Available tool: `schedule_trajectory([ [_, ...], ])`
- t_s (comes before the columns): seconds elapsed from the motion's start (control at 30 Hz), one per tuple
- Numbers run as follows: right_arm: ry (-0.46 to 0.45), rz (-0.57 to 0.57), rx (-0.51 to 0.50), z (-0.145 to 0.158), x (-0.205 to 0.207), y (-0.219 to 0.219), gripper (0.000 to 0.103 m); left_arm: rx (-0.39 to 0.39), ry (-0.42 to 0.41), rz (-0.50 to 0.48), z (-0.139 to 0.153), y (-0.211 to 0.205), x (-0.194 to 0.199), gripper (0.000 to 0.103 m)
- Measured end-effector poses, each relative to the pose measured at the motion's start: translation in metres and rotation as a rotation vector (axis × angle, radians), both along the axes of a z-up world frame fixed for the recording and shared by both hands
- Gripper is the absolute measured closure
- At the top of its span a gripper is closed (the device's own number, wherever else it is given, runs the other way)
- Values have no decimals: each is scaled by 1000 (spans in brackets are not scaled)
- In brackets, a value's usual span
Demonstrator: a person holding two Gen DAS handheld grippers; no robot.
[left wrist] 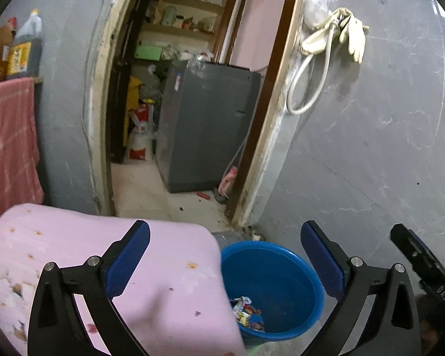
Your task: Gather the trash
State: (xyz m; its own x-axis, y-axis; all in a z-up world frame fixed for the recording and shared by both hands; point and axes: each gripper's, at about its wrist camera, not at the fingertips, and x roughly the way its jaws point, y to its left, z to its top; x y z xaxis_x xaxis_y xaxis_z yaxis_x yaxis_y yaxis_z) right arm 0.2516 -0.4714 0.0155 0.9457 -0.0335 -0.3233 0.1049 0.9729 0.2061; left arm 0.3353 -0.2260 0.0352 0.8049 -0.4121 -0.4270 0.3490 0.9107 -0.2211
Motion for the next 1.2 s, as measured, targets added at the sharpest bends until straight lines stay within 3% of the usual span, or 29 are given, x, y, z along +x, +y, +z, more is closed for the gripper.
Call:
schedule_trajectory([
  [0.43,-47,1,-8,21,-47,24,0,15,-94,50,19,45,-61,2],
  [1.2,-89,22,-92,23,-154,82,0,53,-136,106,12,103,-171,2],
])
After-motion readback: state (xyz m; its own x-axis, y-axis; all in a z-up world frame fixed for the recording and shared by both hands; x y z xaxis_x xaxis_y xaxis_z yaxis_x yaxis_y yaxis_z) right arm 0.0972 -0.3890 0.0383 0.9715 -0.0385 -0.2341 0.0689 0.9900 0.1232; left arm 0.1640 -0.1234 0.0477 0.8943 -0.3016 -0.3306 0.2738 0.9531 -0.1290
